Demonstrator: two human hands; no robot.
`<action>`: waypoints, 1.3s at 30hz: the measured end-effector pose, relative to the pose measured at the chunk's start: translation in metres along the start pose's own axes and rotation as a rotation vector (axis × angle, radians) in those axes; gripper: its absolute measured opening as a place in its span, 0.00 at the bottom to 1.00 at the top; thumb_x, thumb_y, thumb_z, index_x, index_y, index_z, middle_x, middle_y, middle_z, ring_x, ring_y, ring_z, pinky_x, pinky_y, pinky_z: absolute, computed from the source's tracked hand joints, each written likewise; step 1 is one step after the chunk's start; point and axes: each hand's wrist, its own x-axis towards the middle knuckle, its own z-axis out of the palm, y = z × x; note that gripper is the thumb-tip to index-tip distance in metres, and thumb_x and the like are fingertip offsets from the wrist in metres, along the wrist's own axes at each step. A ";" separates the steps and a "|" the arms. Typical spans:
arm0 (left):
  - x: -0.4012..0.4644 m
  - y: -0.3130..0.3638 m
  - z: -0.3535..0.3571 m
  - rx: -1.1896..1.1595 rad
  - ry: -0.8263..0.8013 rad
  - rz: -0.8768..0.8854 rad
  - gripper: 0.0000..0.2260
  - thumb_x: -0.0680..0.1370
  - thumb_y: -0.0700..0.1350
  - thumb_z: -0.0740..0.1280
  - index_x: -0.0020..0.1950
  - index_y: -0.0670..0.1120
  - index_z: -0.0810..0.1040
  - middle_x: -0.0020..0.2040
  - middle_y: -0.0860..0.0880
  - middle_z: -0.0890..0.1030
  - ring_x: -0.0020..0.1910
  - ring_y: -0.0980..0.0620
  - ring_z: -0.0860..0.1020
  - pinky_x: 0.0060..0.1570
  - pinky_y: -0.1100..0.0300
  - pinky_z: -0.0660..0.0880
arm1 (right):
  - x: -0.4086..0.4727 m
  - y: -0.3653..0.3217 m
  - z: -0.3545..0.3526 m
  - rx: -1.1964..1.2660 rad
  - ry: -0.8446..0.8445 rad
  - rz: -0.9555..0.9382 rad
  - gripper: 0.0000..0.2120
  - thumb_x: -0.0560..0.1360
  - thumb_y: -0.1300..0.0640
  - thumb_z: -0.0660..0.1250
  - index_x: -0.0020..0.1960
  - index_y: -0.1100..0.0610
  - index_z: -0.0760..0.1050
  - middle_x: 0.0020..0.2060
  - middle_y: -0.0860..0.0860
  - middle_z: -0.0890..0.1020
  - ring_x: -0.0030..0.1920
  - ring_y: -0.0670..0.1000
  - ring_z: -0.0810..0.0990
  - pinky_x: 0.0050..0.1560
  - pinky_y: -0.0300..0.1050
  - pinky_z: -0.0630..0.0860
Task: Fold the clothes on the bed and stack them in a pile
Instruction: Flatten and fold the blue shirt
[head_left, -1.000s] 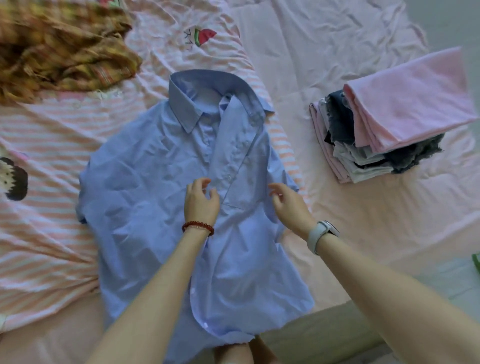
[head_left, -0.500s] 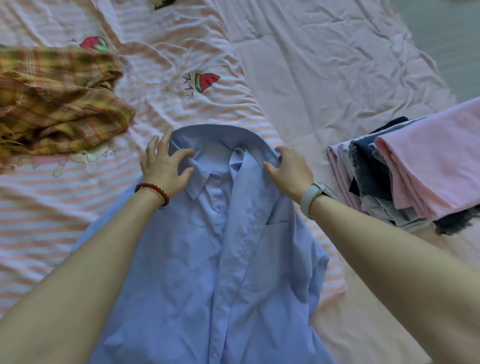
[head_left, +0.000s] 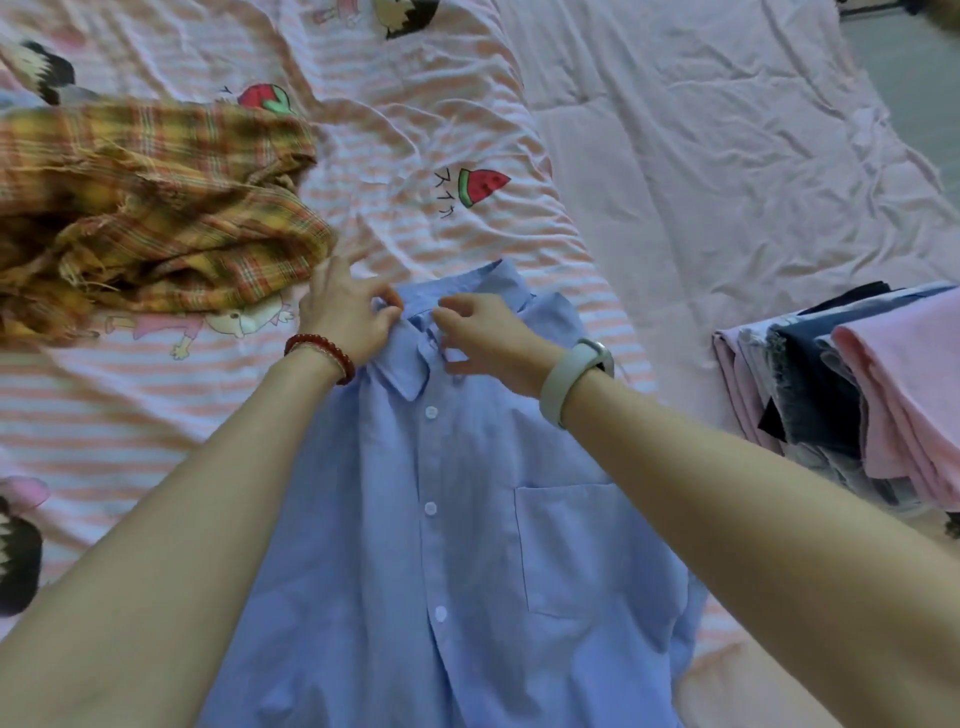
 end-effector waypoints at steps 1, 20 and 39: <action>0.001 -0.001 0.003 -0.088 -0.003 -0.078 0.08 0.76 0.42 0.64 0.52 0.45 0.81 0.72 0.43 0.63 0.71 0.41 0.59 0.67 0.50 0.60 | 0.001 0.006 0.000 0.020 0.015 0.012 0.14 0.78 0.66 0.53 0.58 0.71 0.70 0.43 0.66 0.75 0.42 0.62 0.76 0.53 0.57 0.76; -0.071 0.081 0.056 -0.048 0.223 -0.097 0.18 0.75 0.42 0.63 0.64 0.43 0.72 0.63 0.40 0.70 0.61 0.40 0.68 0.55 0.47 0.65 | -0.151 0.197 -0.100 -0.170 0.532 0.163 0.10 0.77 0.65 0.60 0.55 0.59 0.76 0.47 0.51 0.79 0.48 0.48 0.75 0.49 0.32 0.70; -0.190 0.173 0.134 -0.278 -0.293 -0.152 0.21 0.81 0.55 0.51 0.73 0.51 0.62 0.72 0.51 0.66 0.70 0.47 0.62 0.67 0.44 0.62 | -0.223 0.192 -0.140 -0.263 0.795 -0.313 0.08 0.75 0.65 0.59 0.44 0.58 0.76 0.38 0.48 0.79 0.38 0.42 0.74 0.39 0.29 0.69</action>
